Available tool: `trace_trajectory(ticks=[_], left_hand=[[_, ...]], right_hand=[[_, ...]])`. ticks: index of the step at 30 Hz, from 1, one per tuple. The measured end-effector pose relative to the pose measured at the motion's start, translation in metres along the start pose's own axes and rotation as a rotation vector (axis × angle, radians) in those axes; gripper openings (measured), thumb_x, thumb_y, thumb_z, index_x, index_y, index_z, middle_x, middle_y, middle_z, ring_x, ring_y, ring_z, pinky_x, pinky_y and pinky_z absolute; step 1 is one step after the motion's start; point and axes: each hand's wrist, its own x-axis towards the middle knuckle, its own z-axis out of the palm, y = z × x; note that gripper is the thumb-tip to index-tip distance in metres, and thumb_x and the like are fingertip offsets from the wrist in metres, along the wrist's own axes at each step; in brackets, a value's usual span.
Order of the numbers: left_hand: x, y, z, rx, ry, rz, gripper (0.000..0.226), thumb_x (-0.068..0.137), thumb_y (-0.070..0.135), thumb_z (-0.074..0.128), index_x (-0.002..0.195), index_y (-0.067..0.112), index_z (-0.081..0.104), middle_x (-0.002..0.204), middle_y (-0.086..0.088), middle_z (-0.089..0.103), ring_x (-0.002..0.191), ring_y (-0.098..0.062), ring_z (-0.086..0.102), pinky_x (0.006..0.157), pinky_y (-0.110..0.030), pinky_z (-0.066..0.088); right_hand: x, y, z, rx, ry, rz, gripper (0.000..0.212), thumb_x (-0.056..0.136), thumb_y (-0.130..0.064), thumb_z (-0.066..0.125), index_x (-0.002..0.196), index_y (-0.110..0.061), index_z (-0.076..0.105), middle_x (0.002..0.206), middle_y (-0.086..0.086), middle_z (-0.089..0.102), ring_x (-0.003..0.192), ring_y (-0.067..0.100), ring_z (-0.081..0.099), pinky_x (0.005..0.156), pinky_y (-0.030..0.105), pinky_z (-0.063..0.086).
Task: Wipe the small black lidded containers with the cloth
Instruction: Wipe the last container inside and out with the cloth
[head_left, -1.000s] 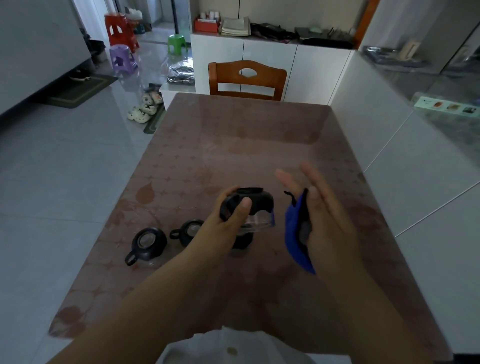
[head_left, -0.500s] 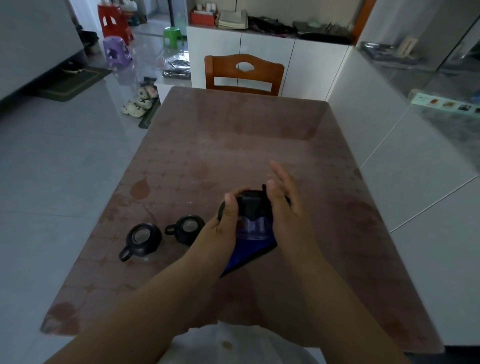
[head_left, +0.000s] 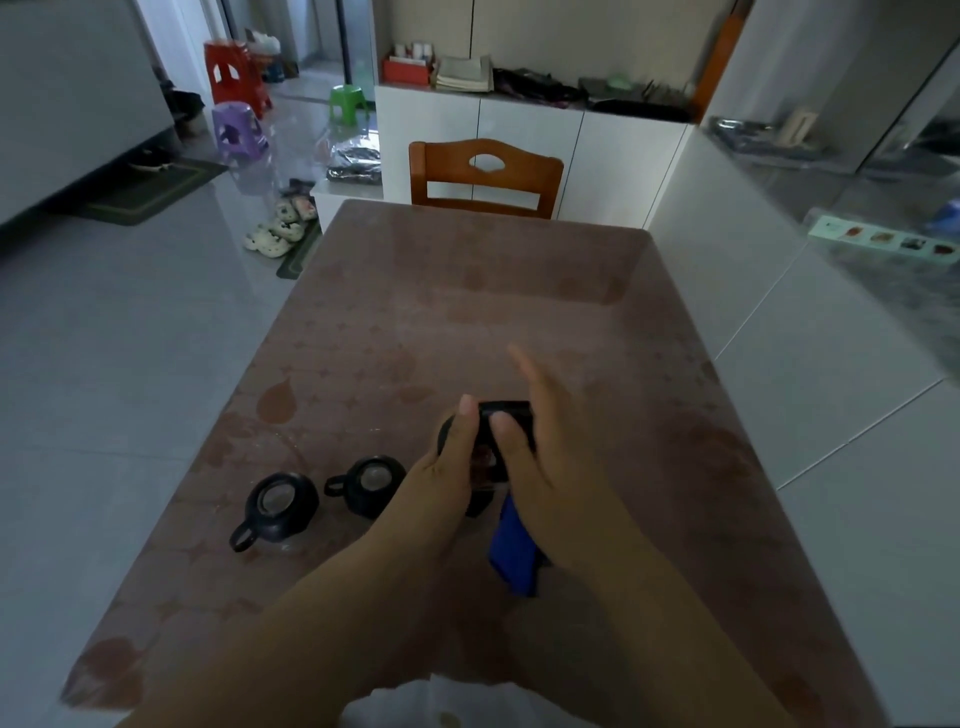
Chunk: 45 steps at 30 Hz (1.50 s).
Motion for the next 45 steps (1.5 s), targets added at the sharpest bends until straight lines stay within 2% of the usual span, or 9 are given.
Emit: trace_trajectory(ticks=[4, 7, 10, 14, 18, 26, 32, 40, 45], left_hand=[[0.005, 0.014, -0.008, 0.111, 0.012, 0.043, 0.052, 0.076, 0.069, 0.027, 0.101, 0.032, 0.054, 0.1, 0.003, 0.064, 0.087, -0.005, 0.059, 0.072, -0.021, 0.048], [0.005, 0.016, -0.012, 0.137, 0.029, 0.047, 0.039, 0.091, 0.056, 0.024, 0.096, 0.032, 0.054, 0.079, 0.013, 0.058, 0.066, 0.006, 0.056, 0.048, -0.007, 0.045], [0.008, 0.011, -0.011, 0.059, 0.013, 0.032, 0.056, 0.08, 0.064, 0.025, 0.099, 0.027, 0.062, 0.094, 0.002, 0.067, 0.083, -0.008, 0.063, 0.062, -0.014, 0.053], [0.009, 0.008, -0.011, -0.139, 0.011, -0.001, 0.082, 0.053, 0.081, 0.045, 0.105, 0.021, 0.066, 0.116, -0.012, 0.067, 0.107, -0.03, 0.062, 0.098, -0.046, 0.047], [0.008, 0.015, -0.013, -0.091, -0.01, 0.025, 0.065, 0.059, 0.076, 0.042, 0.094, 0.027, 0.066, 0.108, -0.006, 0.069, 0.103, -0.024, 0.063, 0.1, -0.045, 0.046], [0.007, 0.01, -0.006, 0.105, -0.084, 0.156, 0.072, 0.072, 0.08, 0.039, 0.113, 0.024, 0.06, 0.114, -0.007, 0.067, 0.109, -0.022, 0.062, 0.103, -0.047, 0.044], [0.009, 0.001, -0.01, 0.01, -0.166, 0.111, 0.073, 0.051, 0.089, 0.048, 0.101, 0.039, 0.067, 0.12, -0.002, 0.066, 0.116, -0.02, 0.059, 0.109, -0.047, 0.038], [0.009, 0.011, -0.011, 0.145, -0.193, 0.202, 0.034, 0.096, 0.033, 0.028, 0.086, 0.023, 0.06, 0.063, 0.022, 0.07, 0.063, 0.013, 0.062, 0.058, -0.001, 0.045], [0.02, 0.009, -0.01, 0.25, 0.101, 0.412, 0.007, 0.09, 0.026, 0.052, 0.088, 0.02, 0.052, 0.086, 0.003, 0.06, 0.074, -0.001, 0.059, 0.061, -0.009, 0.048]], right_hand=[[0.01, 0.005, 0.01, -0.035, 0.047, -0.025, 0.055, 0.092, -0.056, 0.035, 0.143, -0.045, 0.017, 0.153, -0.007, 0.025, 0.139, 0.009, 0.025, 0.113, 0.034, 0.03], [0.008, 0.006, 0.012, 0.183, 0.041, 0.021, 0.052, 0.089, -0.051, 0.039, 0.136, -0.054, 0.017, 0.146, -0.018, 0.028, 0.127, -0.009, 0.034, 0.106, 0.016, 0.035], [0.006, 0.008, 0.013, 0.352, 0.142, 0.045, 0.041, 0.087, -0.046, 0.033, 0.125, -0.057, 0.022, 0.146, -0.012, 0.036, 0.119, -0.016, 0.04, 0.095, 0.003, 0.037], [0.007, 0.023, 0.008, 0.603, 0.213, 0.126, 0.043, 0.085, -0.045, 0.04, 0.128, -0.049, 0.039, 0.138, -0.009, 0.051, 0.12, 0.001, 0.053, 0.102, 0.031, 0.046], [0.013, 0.031, -0.015, 1.108, 0.208, 0.153, 0.08, 0.056, -0.059, 0.078, 0.127, -0.03, 0.056, 0.126, -0.004, 0.063, 0.112, 0.014, 0.061, 0.101, 0.04, 0.046], [0.009, -0.006, -0.005, 0.044, 0.171, -0.096, 0.041, 0.096, -0.042, 0.032, 0.135, -0.036, 0.041, 0.139, -0.014, 0.043, 0.127, -0.006, 0.038, 0.106, 0.013, 0.032], [0.012, 0.007, -0.009, 0.62, 0.237, 0.158, 0.029, 0.092, -0.042, 0.044, 0.119, -0.044, 0.053, 0.134, -0.011, 0.053, 0.123, 0.009, 0.051, 0.098, 0.031, 0.049], [0.004, 0.028, 0.008, 1.136, 0.287, 0.4, 0.042, 0.079, -0.047, 0.046, 0.105, -0.02, 0.065, 0.095, 0.002, 0.073, 0.087, 0.02, 0.07, 0.071, 0.032, 0.057], [0.006, 0.033, 0.009, 1.093, 0.328, 0.519, 0.038, 0.092, -0.047, 0.041, 0.1, -0.018, 0.065, 0.101, 0.009, 0.07, 0.093, 0.027, 0.066, 0.082, 0.04, 0.054]])
